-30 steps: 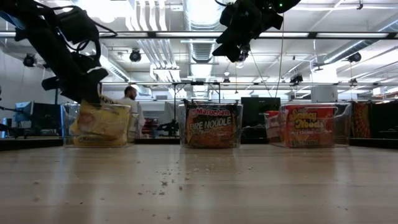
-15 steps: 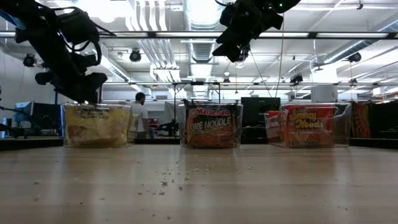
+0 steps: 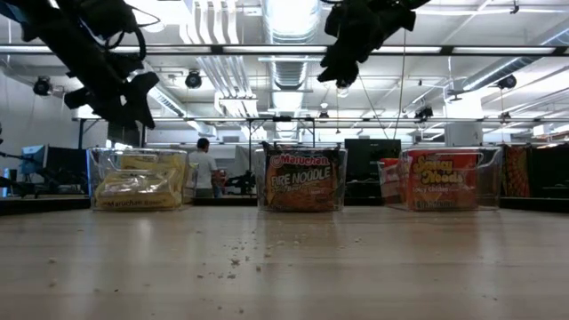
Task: Sort Maruchan noodles
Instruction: Return to Home Position
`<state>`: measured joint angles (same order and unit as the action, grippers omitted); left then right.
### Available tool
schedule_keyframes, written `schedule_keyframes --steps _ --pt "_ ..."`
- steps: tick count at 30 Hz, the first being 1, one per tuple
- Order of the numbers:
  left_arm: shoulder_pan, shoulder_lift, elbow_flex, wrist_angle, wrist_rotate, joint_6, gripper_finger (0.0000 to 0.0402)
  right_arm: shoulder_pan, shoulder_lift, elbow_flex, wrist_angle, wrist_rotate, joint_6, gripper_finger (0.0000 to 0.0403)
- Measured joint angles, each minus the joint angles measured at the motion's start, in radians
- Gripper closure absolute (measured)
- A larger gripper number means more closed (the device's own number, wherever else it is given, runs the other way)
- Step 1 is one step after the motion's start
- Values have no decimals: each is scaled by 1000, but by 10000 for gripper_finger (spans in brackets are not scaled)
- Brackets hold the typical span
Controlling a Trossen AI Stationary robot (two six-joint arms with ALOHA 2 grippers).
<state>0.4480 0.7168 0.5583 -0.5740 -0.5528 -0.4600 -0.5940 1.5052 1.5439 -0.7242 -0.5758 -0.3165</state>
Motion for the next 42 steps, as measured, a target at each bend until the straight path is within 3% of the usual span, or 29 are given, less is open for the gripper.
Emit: schedule_keyframes --steps 8,18,25,32,42 --pt "-14 -140 -70 85 5 28 196 -10 -78 -120 46 -7 3 170" --pt "-60 -289 -268 451 238 104 196 -9 -278 -437 306 -7 110 170" --pt "-76 -300 -402 665 295 96 196 -9 -480 -722 535 -6 233 170" --pt "-91 -270 -547 1019 397 84 196 -9 -656 -1008 787 1 377 170" --pt "-101 -229 -539 1024 407 149 196 -9 -833 -1254 1052 2 433 170"
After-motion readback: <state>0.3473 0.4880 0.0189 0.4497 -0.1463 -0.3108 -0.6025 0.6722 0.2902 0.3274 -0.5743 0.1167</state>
